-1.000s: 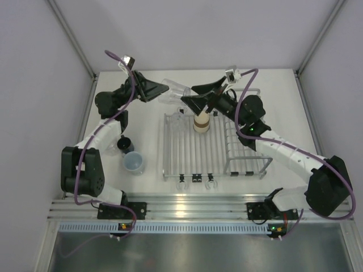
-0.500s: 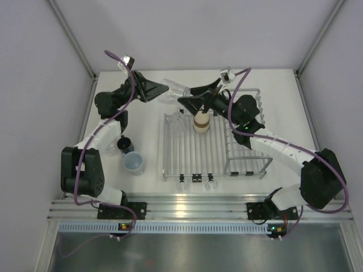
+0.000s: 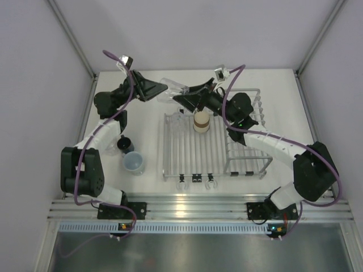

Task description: Load the cups into the dish rack

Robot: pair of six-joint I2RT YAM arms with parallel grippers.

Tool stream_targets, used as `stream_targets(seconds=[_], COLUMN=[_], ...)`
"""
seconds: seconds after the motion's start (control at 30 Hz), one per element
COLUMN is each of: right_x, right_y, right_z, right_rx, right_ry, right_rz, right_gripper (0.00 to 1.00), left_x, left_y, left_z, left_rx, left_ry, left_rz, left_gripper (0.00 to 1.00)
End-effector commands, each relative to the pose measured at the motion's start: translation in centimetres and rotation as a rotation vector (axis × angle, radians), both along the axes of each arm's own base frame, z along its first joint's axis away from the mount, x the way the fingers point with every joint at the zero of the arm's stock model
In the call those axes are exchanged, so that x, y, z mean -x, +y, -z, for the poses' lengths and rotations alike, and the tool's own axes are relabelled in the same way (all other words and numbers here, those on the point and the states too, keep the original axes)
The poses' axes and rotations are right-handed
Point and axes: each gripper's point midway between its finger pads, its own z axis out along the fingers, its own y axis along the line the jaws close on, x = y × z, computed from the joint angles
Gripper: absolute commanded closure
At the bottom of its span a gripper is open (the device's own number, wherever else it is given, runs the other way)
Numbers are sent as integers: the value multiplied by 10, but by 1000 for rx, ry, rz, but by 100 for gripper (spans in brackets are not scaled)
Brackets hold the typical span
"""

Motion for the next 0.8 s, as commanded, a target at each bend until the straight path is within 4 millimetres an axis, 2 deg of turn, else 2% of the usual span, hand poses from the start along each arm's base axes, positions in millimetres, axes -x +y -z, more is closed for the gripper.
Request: stream_targets(seconds=[0.0,0.03,0.07,0.17,0.23,0.27,0.33,0.37,0.47,0.7,0.77], right_x=[6,6,6,5,4,3,-1,0,0,-6,-4], right_y=[7,7,6,3,1,-3,-6,-9,-16,-39,-48], right_z=[-27,-27,-27,-26,-25,-26,-22,-24,-25,-32,-45], right_rx=[-53,-49,-46,-34,-20,-20,1,4,19,48,47], right_ry=[-62,-63,-63,-61,-63,-62,-51,-55,-57,-75,-95], right_rz=[-25,-26,-21,1,16,37,69,81,118,199,228], right_gripper=[64,72,86,100,100,100,100,100,100,100,100], left_x=[61,60,60,59,59,59,60,61,62,52,47], left_y=[5,4,4,5,5,4,4,4,4,3,2], left_z=[-42,-41,-41,-41,-41,-41,-41,-42,-41,-31,-25], left_rx=[64,62,62,69,67,64,54,52,41,13,4], left_ry=[-482,-480,-484,-481,-485,-486,-489,-494,-500,-474,-461], left_rz=[3,4,2,-6,-6,-2,5,7,13,28,31], left_gripper=[100,100,100,100,100,97,81,62,48,43,43])
